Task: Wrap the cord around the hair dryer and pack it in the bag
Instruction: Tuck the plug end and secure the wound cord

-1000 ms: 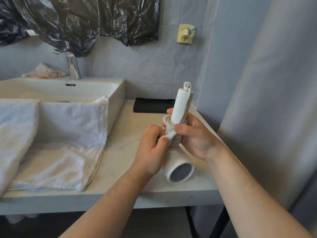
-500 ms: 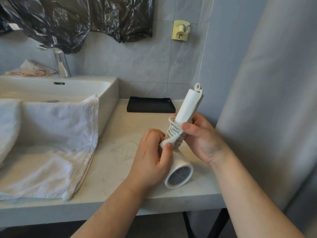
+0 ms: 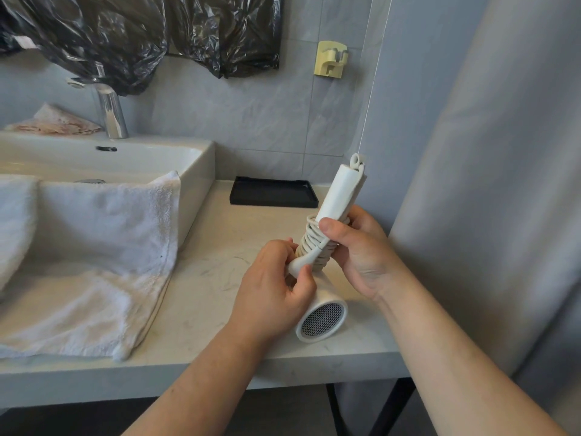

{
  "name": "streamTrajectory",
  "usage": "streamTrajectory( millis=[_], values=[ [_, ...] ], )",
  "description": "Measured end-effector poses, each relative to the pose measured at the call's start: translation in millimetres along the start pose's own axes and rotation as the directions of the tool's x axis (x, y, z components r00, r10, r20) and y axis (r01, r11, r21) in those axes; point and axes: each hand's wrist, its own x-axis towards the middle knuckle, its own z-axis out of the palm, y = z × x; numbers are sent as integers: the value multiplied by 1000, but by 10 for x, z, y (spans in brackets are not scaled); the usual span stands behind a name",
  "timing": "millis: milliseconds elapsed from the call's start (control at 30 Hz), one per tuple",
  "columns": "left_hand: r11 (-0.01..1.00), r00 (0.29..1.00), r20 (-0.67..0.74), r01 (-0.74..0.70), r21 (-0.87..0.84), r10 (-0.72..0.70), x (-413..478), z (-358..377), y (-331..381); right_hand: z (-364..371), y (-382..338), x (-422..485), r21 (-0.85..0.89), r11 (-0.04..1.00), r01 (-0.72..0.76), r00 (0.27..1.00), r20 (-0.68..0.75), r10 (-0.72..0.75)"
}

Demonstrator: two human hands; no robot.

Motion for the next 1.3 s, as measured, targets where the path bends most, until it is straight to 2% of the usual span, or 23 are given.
streamTrajectory(
  millis=[133, 333, 500, 767, 900, 1033, 1300],
  values=[
    [1000, 1000, 14, -19, 19, 18, 8, -12, -3, -94, -139, -22, -217, 976, -29, 992, 113, 55],
    [998, 998, 39, -51, 36, 50, 7, -23, -3, -75, -187, -39, -380, 925, 2, 996, 87, 33],
    [993, 989, 109, -103, 59, 96, 15, -22, -53, -61, -199, -32, -343, 938, -40, 995, 69, 68],
    [996, 996, 40, -81, -22, 82, 27, -25, -26, 40, -139, 0, -385, 922, -24, 999, 11, 31],
    [984, 996, 78, -20, -175, 34, 37, -56, -50, -39, -161, 30, -222, 971, -88, 989, 95, 112],
    [970, 995, 94, -12, -244, 36, 51, -42, -74, -106, -144, 30, -65, 988, -140, 971, 186, 150],
    [954, 985, 159, -10, -299, 61, 44, -51, -75, 38, -81, 89, -145, 988, -58, 993, 97, 72]
  ],
)
